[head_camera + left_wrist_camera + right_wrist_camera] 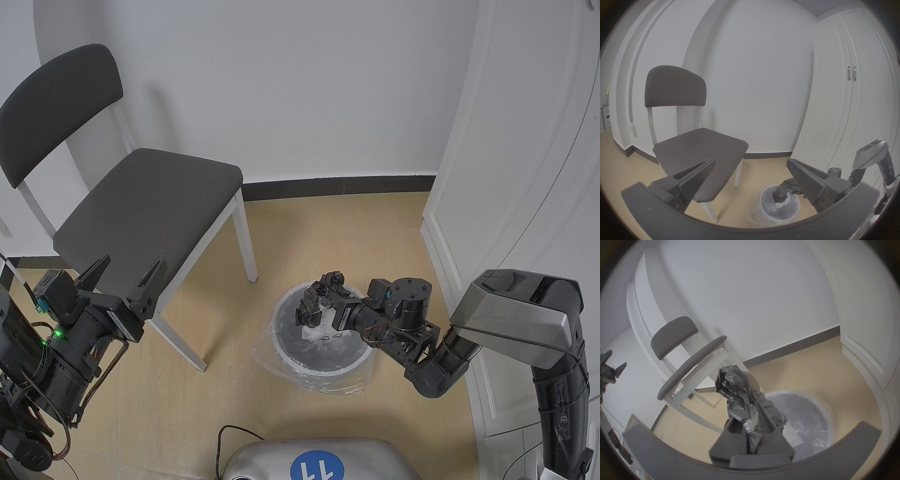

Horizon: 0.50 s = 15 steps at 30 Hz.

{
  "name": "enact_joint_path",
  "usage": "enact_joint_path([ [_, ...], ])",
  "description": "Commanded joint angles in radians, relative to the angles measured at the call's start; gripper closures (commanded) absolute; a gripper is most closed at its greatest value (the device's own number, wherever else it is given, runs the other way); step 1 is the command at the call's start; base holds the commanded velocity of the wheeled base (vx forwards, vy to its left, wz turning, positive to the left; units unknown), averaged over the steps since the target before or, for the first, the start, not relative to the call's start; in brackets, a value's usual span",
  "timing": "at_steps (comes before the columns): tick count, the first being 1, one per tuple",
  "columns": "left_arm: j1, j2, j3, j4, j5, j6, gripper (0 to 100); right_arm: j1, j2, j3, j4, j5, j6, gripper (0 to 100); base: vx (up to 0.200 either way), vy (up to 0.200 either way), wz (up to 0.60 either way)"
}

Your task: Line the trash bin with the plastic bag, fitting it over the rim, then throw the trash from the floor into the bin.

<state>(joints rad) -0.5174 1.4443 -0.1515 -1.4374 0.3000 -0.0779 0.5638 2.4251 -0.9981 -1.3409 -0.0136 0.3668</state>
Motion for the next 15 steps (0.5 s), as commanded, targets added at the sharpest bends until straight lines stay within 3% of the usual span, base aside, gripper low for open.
enact_joint_path([
  [1, -0.009, 0.008, 0.000, -0.001, 0.001, 0.000, 0, -0.004, 0.075, -0.034, -0.004, 0.000, 0.009, 100, 0.000, 0.000, 0.00],
  [15, -0.010, 0.013, 0.004, 0.000, 0.001, -0.002, 0, -0.018, 0.187, -0.136, -0.023, 0.000, 0.072, 100, 0.000, 0.000, 0.00],
])
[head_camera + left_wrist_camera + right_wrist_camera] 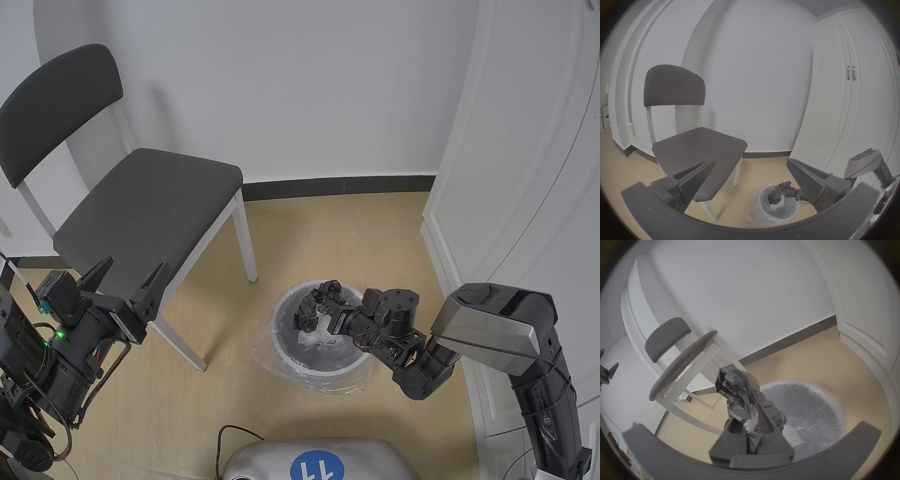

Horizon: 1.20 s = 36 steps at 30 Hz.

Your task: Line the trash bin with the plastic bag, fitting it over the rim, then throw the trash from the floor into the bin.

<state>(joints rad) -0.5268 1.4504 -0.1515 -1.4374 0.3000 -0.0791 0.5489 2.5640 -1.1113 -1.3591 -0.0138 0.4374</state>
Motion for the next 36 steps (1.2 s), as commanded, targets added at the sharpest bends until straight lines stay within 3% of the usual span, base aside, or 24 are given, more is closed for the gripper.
enact_joint_path([
  [1, -0.004, 0.007, 0.006, -0.001, 0.001, -0.001, 0, -0.003, 0.050, -0.024, -0.005, 0.000, 0.001, 100, 0.000, 0.000, 0.00],
  [9, -0.044, 0.004, -0.003, -0.001, 0.028, -0.002, 0, -0.004, 0.059, -0.024, -0.005, -0.006, -0.002, 100, 0.000, 0.000, 0.00],
  [36, -0.045, 0.007, -0.002, -0.001, 0.028, -0.005, 0, -0.012, 0.168, -0.090, -0.001, -0.012, -0.045, 100, 0.000, 0.000, 0.00],
])
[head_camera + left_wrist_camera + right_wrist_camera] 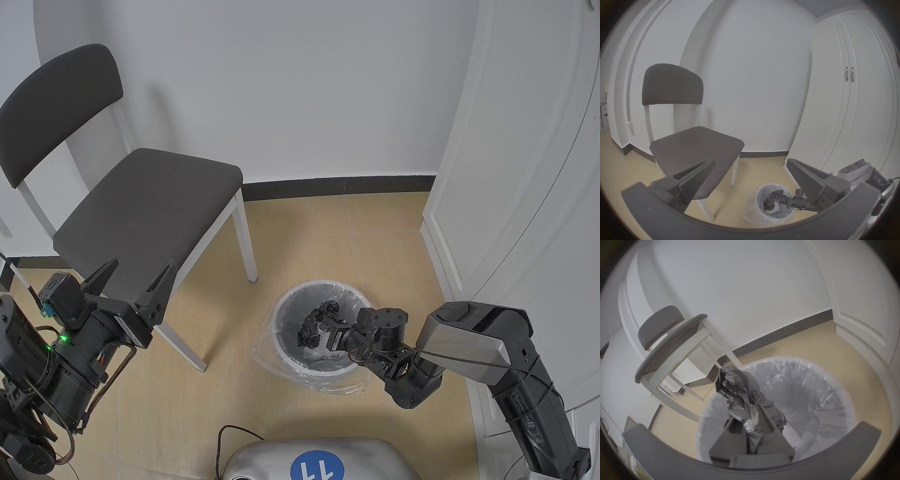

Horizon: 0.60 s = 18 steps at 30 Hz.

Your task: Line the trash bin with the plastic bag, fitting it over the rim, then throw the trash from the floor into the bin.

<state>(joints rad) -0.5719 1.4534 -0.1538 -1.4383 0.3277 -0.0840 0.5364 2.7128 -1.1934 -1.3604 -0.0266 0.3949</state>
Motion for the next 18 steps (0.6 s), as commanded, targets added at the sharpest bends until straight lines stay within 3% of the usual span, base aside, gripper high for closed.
enact_joint_path([
  [1, 0.000, 0.005, 0.000, -0.001, 0.001, 0.000, 0, 0.001, 0.019, -0.009, 0.000, 0.001, -0.002, 100, 0.000, 0.000, 0.00],
  [2, 0.000, 0.005, 0.000, -0.001, 0.001, 0.000, 0, 0.001, 0.018, -0.009, 0.000, 0.001, -0.005, 0, 0.000, 0.000, 0.00],
  [18, 0.000, 0.004, 0.000, -0.001, 0.001, 0.000, 0, -0.003, -0.064, 0.021, -0.008, -0.021, -0.002, 0, 0.000, 0.000, 0.00],
])
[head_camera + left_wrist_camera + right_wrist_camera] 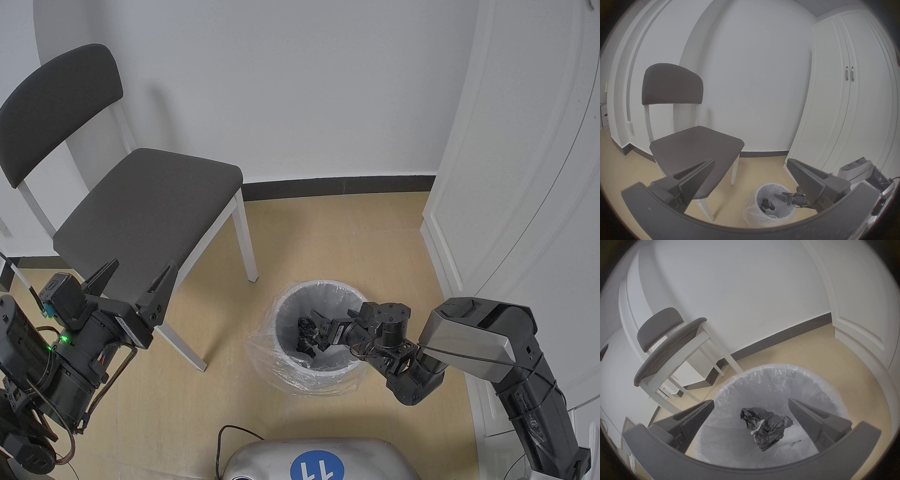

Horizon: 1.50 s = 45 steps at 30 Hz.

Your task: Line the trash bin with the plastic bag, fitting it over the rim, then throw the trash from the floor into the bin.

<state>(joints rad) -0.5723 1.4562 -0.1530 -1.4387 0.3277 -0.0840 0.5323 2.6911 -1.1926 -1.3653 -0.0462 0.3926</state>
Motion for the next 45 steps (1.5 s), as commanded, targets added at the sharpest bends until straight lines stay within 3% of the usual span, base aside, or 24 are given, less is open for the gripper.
enact_joint_path([
  [1, 0.000, 0.001, 0.000, 0.000, 0.001, 0.000, 0, 0.001, -0.054, 0.030, -0.003, -0.001, 0.000, 0, 0.000, 0.000, 0.00],
  [10, -0.001, -0.008, 0.020, 0.000, 0.002, -0.010, 0, -0.005, -0.257, 0.165, 0.009, 0.006, -0.006, 0, 0.000, 0.000, 0.00],
  [16, -0.003, 0.004, 0.053, 0.001, 0.001, -0.045, 0, -0.025, -0.401, 0.258, 0.035, 0.015, -0.089, 0, 0.000, 0.000, 0.00],
  [26, -0.001, 0.010, 0.058, 0.003, 0.001, -0.046, 0, -0.029, -0.631, 0.376, 0.158, 0.031, -0.147, 0, 0.000, 0.000, 0.00],
  [45, 0.035, 0.007, 0.035, 0.014, 0.007, -0.042, 0, -0.057, -0.847, 0.550, 0.178, 0.017, -0.253, 0, 0.000, 0.000, 0.00],
])
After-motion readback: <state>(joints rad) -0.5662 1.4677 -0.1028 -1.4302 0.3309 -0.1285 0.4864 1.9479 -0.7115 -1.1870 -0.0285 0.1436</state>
